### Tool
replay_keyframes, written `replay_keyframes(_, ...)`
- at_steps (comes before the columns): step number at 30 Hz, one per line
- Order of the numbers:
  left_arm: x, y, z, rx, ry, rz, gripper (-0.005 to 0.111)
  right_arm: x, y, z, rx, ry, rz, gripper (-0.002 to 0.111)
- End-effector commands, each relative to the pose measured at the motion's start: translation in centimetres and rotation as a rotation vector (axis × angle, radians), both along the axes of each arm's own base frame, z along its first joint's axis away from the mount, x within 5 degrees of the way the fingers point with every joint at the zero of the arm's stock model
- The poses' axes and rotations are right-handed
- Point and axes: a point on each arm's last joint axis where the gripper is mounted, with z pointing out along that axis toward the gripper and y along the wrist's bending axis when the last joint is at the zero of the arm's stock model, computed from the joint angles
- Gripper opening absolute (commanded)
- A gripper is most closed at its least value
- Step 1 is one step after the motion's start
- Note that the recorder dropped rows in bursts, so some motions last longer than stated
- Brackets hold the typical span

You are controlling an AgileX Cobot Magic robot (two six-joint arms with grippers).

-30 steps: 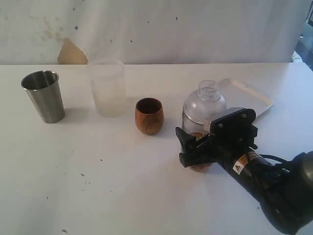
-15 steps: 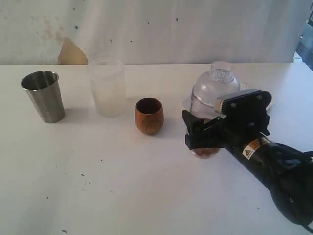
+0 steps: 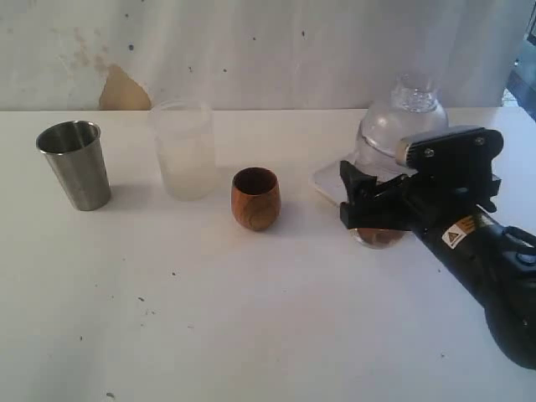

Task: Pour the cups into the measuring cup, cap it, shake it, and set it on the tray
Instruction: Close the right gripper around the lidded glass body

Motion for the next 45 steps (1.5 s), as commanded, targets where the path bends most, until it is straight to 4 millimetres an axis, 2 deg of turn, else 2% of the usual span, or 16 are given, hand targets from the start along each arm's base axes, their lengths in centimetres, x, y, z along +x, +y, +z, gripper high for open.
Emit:
replay_keyframes(1, 0.0, 0.0, -0.1, -0.010, -0.003, -0.005, 0.000, 0.3, -1.2, 0.3, -0.026, -0.010, -0.025, 0.000)
replay_keyframes(4, 0.0, 0.0, -0.1, -0.010, -0.003, -0.005, 0.000, -0.8, 2.2, 0.0, -0.056, 0.016, 0.288, 0.000)
replay_keyframes(6, 0.0, 0.0, -0.1, -0.010, -0.003, -0.005, 0.000, -1.1, 3.0, 0.1, -0.006, 0.021, 0.317, 0.000)
replay_keyframes(9, 0.0, 0.0, -0.1, -0.010, -0.003, -0.005, 0.000, -0.6, 2.0, 0.4, -0.011, -0.022, 0.226, 0.000)
replay_keyframes(12, 0.0, 0.0, -0.1, -0.010, -0.003, -0.005, 0.000, 0.3, -0.8, 0.4, -0.010, -0.015, 0.032, 0.000)
replay_keyframes(15, 0.0, 0.0, -0.1, -0.010, -0.003, -0.005, 0.000, 0.7, -2.2, 0.2, -0.046, -0.001, 0.029, 0.000)
replay_keyframes(16, 0.0, 0.0, -0.1, -0.010, -0.003, -0.005, 0.000, 0.6, -2.0, 0.1, -0.048, 0.008, 0.067, 0.000)
replay_keyframes(19, 0.0, 0.0, -0.1, -0.010, -0.003, -0.005, 0.000, -0.9, 2.1, -0.1, 0.017, 0.062, 0.372, 0.000)
replay_keyframes(21, 0.0, 0.0, -0.1, -0.010, -0.003, -0.005, 0.000, -1.2, 3.7, 0.5, 0.020, 0.030, 0.423, 0.000)
replay_keyframes(22, 0.0, 0.0, -0.1, -0.010, -0.003, -0.005, 0.000, -0.9, 3.7, 0.7, 0.008, 0.021, 0.420, 0.000)
replay_keyframes(26, 0.0, 0.0, -0.1, -0.010, -0.003, -0.005, 0.000, 1.4, -0.2, 1.1, -0.017, 0.035, 0.190, 0.000)
replay_keyframes(28, 0.0, 0.0, -0.1, -0.010, -0.003, -0.005, 0.000, 0.7, 0.9, 1.0, -0.018, 0.088, 0.287, 0.000)
replay_keyframes(30, 0.0, 0.0, -0.1, -0.010, -0.003, -0.005, 0.000, -0.5, 3.8, 1.3, 0.018, 0.076, 0.454, 0.000)
replay_keyframes(32, 0.0, 0.0, -0.1, -0.010, -0.003, -0.005, 0.000, -0.4, 5.0, 2.1, 0.005, 0.021, 0.474, 0.000)
replay_keyframes(40, 0.0, 0.0, -0.1, -0.010, -0.003, -0.005, 0.000, 1.6, 0.6, 1.6, -0.056, 0.086, 0.218, 0.000)
replay_keyframes(45, 0.0, 0.0, -0.1, -0.010, -0.003, -0.005, 0.000, -0.3, 4.5, 1.6, -0.012, 0.084, 0.507, 0.000)
